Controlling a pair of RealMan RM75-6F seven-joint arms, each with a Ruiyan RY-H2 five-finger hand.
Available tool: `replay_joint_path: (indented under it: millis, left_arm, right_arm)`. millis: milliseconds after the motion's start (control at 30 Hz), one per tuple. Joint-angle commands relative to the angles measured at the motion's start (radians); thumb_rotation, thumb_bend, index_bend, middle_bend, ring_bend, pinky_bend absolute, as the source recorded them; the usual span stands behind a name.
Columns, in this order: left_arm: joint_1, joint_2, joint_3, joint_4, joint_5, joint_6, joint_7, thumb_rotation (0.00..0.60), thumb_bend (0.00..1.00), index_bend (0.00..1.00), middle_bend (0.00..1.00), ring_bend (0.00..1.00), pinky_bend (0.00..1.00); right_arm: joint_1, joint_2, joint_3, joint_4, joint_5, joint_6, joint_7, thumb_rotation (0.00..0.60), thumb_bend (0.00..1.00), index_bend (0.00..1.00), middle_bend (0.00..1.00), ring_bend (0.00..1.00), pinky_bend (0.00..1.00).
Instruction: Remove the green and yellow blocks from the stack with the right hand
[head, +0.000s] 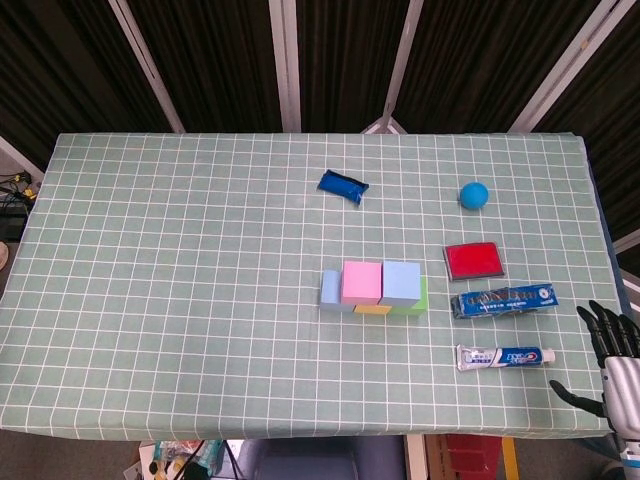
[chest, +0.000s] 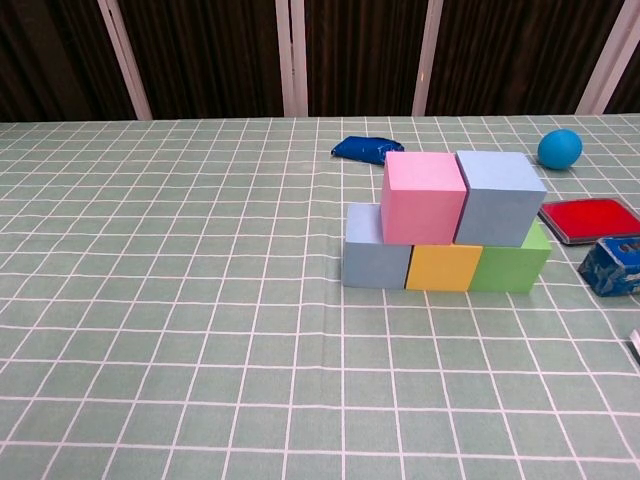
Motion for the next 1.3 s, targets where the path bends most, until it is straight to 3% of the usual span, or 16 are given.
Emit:
replay_joint_path:
  millis: [33,267,567,833,1300]
  left_arm:
    - [0.002,0.001,-0.003,-0.001,-0.009,0.002,-0.004,0.6,0.26,0.08,0.0,0.0,0.0]
    - [0.007,0.004,-0.004,-0.002,-0.013,0.006,-0.018,0.6,0.26,0.08,0.0,0.0,0.0]
    - [0.004,0.006,-0.009,-0.007,-0.028,-0.003,-0.015,0.6,0.26,0.08,0.0,0.0,0.0]
    - [0.004,0.01,-0.021,-0.001,-0.05,-0.005,-0.034,0.6,0.26,0.08,0.0,0.0,0.0]
    - [0.007,0.01,-0.027,-0.003,-0.062,-0.004,-0.038,0.6,0.26,0.08,0.0,0.0,0.0]
  right_arm:
    - [0.014,0.0,-0.002,-0.001,-0.013,-0.015,0.033,0.6,0.12,0.09,0.04,0.0,0.0]
    - [0.068,-0.022,0.021,-0.06,0.011,-0.083,0.111,0.6,0.12,0.09,0.04,0.0,0.0]
    - [0.204,-0.107,0.099,-0.143,0.232,-0.288,-0.066,0.6,0.12,0.09,0.04,0.0,0.0]
    - [0.3,-0.213,0.167,-0.115,0.439,-0.37,-0.198,0.6,0.12,0.09,0.04,0.0,0.0]
    - [0.435,-0.357,0.196,-0.067,0.588,-0.446,-0.349,0.6,0.12,0.09,0.04,0.0,0.0]
